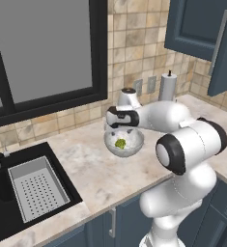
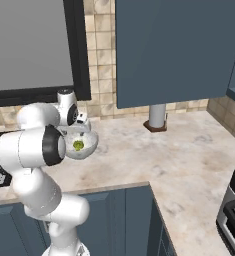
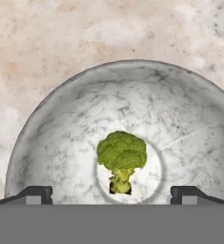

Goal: Pick the broccolis from the cabinet and place them in one bowl. Pick the cucumber from the sink and place it in the other bowl.

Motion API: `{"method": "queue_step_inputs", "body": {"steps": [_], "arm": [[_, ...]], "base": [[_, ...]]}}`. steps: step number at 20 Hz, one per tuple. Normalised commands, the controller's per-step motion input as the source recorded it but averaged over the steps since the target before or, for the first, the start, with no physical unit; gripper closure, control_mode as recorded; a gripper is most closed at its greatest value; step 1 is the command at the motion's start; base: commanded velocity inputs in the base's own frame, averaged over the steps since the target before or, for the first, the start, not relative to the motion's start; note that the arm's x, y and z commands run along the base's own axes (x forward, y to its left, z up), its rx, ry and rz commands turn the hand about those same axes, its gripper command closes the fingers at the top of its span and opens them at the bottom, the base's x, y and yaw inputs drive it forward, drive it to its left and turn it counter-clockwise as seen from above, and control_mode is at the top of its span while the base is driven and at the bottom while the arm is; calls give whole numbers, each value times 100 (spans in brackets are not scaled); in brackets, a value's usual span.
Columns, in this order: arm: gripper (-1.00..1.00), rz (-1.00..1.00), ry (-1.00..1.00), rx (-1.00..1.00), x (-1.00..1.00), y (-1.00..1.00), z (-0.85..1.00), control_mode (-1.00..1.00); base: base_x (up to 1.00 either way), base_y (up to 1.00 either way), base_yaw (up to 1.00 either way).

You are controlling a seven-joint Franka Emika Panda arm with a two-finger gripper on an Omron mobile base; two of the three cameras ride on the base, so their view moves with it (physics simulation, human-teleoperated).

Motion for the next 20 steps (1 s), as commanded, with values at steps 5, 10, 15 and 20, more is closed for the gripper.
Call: {"method": "queue_step_inputs", "body": {"steps": [5, 10, 15, 20], "arm": [[-100, 0, -2, 0, -59, 20, 52, -100], [-100, 0, 0, 0, -72, 0, 55, -100], [-100, 0, -5, 0, -85, 0, 58, -100], [-100, 0, -6, 0, -81, 0, 47, -100]], "base": [[0, 0, 0], [0, 0, 0], [0, 0, 0], [0, 0, 0]]}}
